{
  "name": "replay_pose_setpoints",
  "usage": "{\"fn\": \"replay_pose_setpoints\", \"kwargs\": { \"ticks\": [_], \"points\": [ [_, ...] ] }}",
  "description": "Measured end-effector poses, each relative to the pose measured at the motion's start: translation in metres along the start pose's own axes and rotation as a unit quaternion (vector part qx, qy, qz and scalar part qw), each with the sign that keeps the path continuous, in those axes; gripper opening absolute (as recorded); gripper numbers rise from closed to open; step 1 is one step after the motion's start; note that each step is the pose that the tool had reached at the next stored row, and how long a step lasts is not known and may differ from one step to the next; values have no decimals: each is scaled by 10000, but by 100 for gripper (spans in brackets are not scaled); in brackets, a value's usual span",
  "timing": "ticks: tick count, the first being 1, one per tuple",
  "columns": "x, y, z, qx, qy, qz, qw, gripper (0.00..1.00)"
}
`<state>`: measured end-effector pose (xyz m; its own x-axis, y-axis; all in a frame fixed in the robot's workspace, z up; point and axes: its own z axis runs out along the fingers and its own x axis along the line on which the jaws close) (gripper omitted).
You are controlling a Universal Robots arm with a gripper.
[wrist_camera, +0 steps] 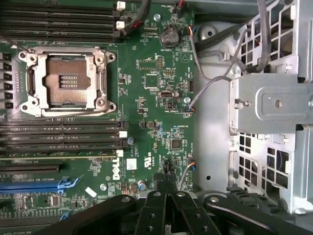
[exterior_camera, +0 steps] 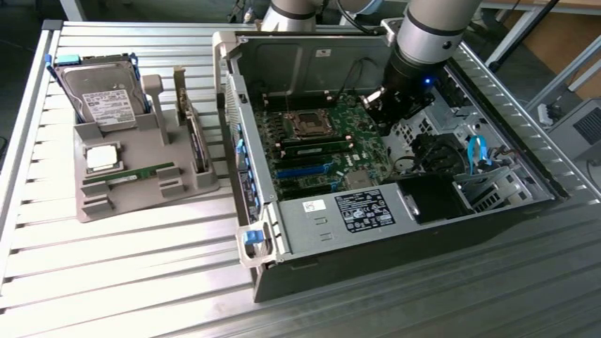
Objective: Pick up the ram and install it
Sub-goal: 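Press down the ram until it locks into place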
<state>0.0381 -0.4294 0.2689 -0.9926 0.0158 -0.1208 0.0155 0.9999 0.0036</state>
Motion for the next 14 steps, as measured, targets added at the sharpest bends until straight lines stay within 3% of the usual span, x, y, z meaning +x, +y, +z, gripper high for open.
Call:
{"fn": "replay_pose_setpoints", "kwargs": {
  "ticks": [6, 9, 11, 14],
  "points": [
    [1, 0, 5, 54, -2, 443, 9990, 9],
    [1, 0, 8, 94, -3, 774, 9970, 9],
    [1, 0, 9, 104, -3, 857, 9963, 9],
    [1, 0, 12, 134, -4, 1099, 9939, 9]
  ]
}}
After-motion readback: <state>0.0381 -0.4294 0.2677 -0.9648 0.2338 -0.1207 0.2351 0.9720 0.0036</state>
